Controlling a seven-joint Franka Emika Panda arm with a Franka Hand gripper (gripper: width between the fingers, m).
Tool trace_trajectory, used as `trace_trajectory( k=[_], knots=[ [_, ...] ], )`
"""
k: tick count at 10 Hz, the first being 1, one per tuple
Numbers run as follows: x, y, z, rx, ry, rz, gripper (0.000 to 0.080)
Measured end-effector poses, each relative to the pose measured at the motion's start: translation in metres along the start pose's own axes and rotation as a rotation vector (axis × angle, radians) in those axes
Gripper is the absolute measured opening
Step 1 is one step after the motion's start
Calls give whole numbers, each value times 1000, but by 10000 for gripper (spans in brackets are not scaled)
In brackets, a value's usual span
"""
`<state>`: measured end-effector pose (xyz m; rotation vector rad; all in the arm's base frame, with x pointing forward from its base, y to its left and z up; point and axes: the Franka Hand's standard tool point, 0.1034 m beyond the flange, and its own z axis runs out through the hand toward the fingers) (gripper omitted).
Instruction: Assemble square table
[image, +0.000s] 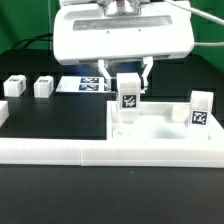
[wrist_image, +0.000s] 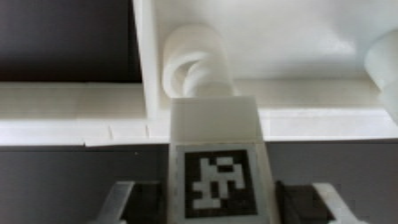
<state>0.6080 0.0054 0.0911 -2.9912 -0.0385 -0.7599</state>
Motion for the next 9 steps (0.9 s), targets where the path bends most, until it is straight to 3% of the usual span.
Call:
trace_trajectory(
  k=[4,7,9],
  knots=[
    [-8,3,11,-13,5,6,290],
    [-3,4,14,-45,72,0,290],
    [-2,3,14,-48,83,12,290]
  ],
)
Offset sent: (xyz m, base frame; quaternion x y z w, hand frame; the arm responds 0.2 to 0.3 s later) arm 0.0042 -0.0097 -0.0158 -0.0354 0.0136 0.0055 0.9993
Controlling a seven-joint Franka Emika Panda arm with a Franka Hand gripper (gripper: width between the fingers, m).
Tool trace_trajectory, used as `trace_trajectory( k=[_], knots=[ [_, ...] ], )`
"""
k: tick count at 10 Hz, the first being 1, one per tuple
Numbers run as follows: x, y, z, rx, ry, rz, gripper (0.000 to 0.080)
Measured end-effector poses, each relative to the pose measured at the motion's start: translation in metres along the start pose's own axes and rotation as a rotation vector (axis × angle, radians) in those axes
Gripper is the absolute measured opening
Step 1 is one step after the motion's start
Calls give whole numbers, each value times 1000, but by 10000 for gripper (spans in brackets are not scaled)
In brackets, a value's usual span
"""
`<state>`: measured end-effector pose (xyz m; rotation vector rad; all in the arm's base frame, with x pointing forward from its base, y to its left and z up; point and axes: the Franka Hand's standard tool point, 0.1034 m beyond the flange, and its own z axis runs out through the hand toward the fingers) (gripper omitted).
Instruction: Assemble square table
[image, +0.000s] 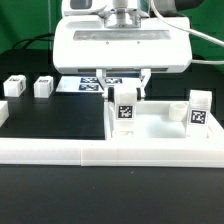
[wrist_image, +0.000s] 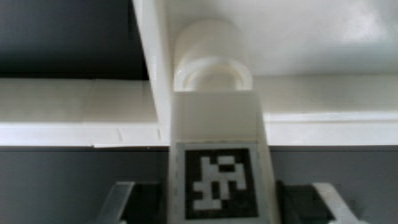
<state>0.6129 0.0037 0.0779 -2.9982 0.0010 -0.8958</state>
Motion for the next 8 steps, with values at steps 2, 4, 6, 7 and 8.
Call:
trace_trajectory(
  k=[2,4,6,7,8],
  knots=[
    [-1,0,1,1,-3,-1,290],
    [-1,0,1,1,-4,-1,584],
    [-1,0,1,1,-4,-1,635],
    [-1,0,1,1,-4,-1,647],
    [-1,0,1,2,-4,-1,647]
  ],
)
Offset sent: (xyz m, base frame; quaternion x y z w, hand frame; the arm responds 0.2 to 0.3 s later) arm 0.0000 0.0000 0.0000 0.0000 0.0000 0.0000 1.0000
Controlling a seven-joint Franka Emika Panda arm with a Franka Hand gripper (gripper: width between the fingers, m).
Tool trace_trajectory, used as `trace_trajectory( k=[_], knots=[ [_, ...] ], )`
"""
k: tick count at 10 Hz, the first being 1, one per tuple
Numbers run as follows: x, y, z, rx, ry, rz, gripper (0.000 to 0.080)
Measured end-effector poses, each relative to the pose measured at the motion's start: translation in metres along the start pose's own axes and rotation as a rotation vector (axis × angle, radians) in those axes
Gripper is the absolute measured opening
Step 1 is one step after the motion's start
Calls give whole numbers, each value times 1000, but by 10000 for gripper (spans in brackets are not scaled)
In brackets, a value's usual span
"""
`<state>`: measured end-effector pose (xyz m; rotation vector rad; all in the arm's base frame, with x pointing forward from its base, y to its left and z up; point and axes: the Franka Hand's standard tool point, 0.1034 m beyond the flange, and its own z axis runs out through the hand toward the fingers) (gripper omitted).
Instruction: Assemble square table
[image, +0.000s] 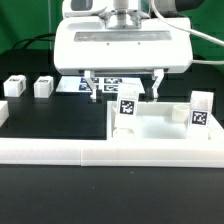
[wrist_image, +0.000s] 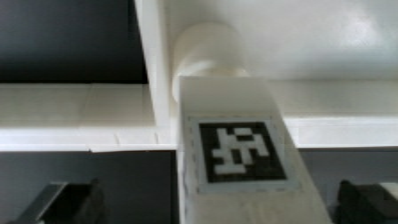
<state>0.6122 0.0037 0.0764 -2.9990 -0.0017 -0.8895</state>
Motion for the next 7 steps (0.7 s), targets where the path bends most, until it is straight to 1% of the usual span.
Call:
trace_trajectory(
  k=[6,7],
  knots=[
    [0,0,0,1,-2,0,649],
    [-1,-8,-2,26,-53,70,649]
  ],
)
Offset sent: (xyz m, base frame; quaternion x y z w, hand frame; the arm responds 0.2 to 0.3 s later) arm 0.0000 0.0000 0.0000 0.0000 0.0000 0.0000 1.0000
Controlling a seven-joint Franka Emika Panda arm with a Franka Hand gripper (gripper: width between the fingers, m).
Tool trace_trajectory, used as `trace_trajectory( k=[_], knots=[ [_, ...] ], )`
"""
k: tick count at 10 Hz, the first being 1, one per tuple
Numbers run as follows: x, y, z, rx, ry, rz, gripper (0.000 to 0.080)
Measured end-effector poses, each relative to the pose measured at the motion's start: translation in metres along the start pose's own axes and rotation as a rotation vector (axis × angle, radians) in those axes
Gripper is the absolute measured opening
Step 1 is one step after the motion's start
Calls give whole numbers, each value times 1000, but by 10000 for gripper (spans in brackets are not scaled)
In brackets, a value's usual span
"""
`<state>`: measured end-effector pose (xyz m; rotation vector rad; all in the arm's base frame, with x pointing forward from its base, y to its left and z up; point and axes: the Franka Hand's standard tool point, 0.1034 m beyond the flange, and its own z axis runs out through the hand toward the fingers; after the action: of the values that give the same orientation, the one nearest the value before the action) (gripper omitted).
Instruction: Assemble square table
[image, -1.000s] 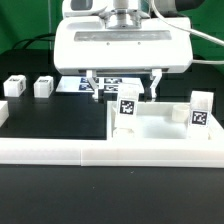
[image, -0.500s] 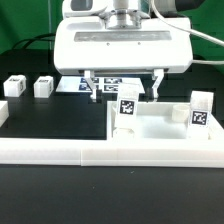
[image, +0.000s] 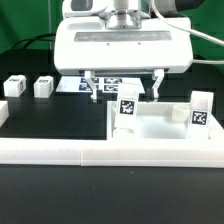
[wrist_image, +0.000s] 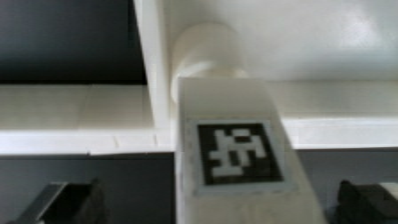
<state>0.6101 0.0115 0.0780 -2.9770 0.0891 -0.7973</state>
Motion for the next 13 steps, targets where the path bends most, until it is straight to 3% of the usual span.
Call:
trace_trajectory(
  k=[1,2,3,8,9,11,12,13],
  knots=[
    [7,-13,-11,26,-52,81,649],
    [13,-17,-16,34,-102,114,649],
    [17,-3,-14,17,-106,101,649],
    [14,-2,-13,15,-111,112,649],
    [8,-6,-14,31,-207,224,649],
    [15,-28,-17,13,-393,384,649],
    [21,-24,-10,23,-401,407,649],
    [13,5,-13,29,-368,411,649]
  ],
)
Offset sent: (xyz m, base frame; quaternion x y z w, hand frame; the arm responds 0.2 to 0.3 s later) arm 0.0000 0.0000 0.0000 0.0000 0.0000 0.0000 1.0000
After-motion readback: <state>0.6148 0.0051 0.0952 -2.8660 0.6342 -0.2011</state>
